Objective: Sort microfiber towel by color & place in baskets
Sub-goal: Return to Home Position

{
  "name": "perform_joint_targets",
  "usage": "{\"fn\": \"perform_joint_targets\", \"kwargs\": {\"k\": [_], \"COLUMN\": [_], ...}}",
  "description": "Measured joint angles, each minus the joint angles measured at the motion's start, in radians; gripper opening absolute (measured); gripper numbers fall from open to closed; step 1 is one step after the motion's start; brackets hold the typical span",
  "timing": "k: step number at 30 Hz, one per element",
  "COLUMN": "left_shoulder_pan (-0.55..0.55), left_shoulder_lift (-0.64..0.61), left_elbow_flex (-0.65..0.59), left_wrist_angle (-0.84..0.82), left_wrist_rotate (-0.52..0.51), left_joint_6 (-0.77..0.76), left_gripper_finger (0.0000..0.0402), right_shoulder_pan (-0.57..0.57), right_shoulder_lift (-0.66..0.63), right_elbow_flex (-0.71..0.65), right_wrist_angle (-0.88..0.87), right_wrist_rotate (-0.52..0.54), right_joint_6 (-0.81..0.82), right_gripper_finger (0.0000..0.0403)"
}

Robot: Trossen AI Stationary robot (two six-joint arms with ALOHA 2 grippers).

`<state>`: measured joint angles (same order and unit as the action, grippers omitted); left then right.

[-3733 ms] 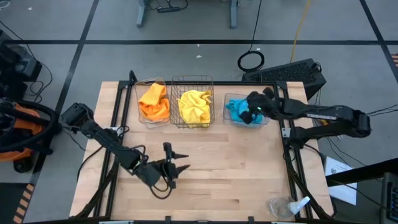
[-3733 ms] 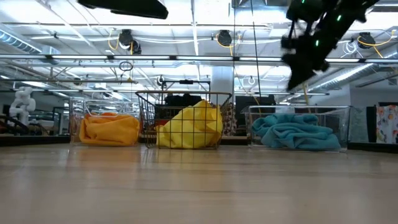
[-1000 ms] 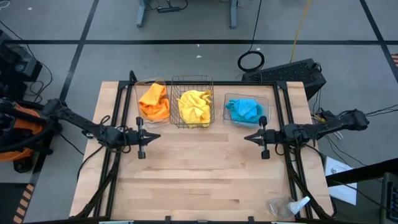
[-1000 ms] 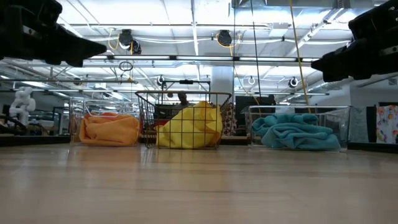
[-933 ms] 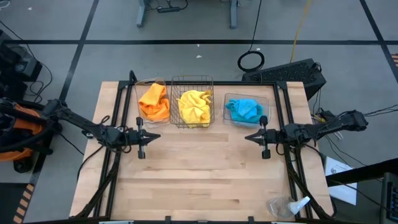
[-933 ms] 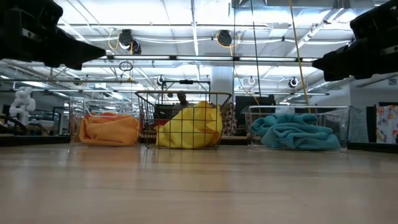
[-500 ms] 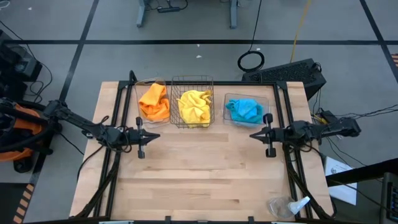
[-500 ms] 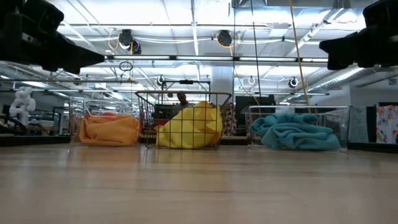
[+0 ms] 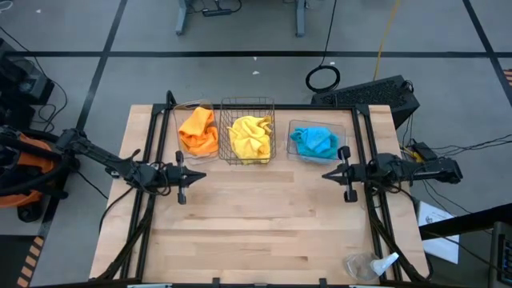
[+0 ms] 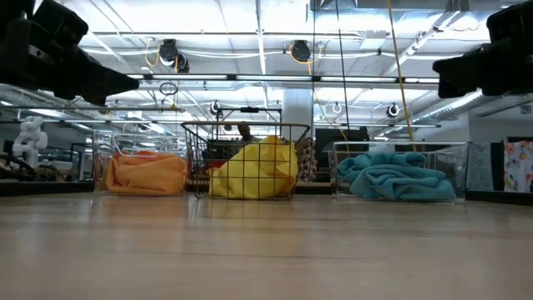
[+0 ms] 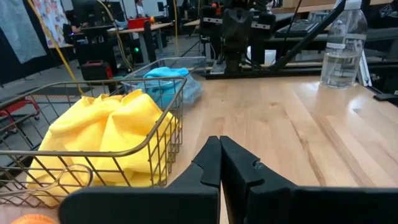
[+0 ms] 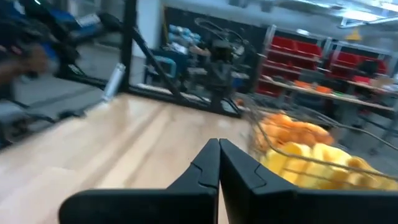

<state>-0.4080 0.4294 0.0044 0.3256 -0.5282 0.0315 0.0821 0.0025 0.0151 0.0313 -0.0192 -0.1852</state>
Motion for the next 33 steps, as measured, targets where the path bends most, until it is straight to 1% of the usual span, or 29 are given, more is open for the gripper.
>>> {"fn": "perform_joint_targets", "kwargs": {"k": [4, 7, 11, 13, 15, 17, 19, 22, 24, 27, 33], "left_shoulder_pan": [0.0, 0.0, 0.0, 0.0, 0.0, 0.001, 0.001, 0.004, 0.005, 0.019, 0.075], "left_shoulder_lift": [0.0, 0.0, 0.0, 0.0, 0.0, 0.0, 0.0, -0.005, -0.014, -0.031, -0.092], "left_elbow_flex": [0.0, 0.0, 0.0, 0.0, 0.0, -0.001, -0.001, -0.001, -0.001, -0.001, -0.001], "left_wrist_angle": [0.0, 0.001, 0.005, 0.005, 0.003, 0.001, 0.001, -0.013, -0.029, -0.03, -0.019], "left_wrist_rotate": [0.0, 0.0, -0.001, -0.022, -0.052, -0.067, -0.072, -0.128, -0.133, -0.109, 0.039], "left_joint_6": [0.0, 0.0, 0.001, 0.0, 0.001, 0.023, 0.053, 0.063, 0.079, 0.094, 0.146], "left_gripper_finger": [0.0002, 0.0002, 0.0002, 0.0002, 0.0002, 0.0002, 0.0002, 0.0002, 0.0002, 0.0002, 0.0001], "right_shoulder_pan": [-0.011, -0.011, -0.011, -0.01, -0.011, -0.011, -0.011, -0.011, -0.011, -0.011, -0.011], "right_shoulder_lift": [0.0, 0.0, 0.0, 0.0, 0.001, 0.005, 0.005, 0.005, 0.005, 0.005, 0.005], "right_elbow_flex": [0.0, 0.0, 0.0, 0.0, 0.0, 0.0, 0.0, 0.0, 0.0, 0.0, 0.0], "right_wrist_angle": [0.006, 0.007, 0.007, 0.0, -0.013, -0.012, -0.012, -0.011, -0.008, -0.004, -0.004], "right_wrist_rotate": [-0.125, -0.136, -0.134, -0.097, -0.015, 0.044, 0.047, 0.048, 0.071, 0.092, 0.094], "right_joint_6": [0.038, 0.058, 0.044, 0.025, 0.019, 0.025, 0.026, 0.022, -0.019, -0.065, -0.056], "right_gripper_finger": [0.0, 0.0, 0.0, 0.0, 0.0, 0.0, 0.0, 0.0, 0.0, 0.0, 0.0]}}
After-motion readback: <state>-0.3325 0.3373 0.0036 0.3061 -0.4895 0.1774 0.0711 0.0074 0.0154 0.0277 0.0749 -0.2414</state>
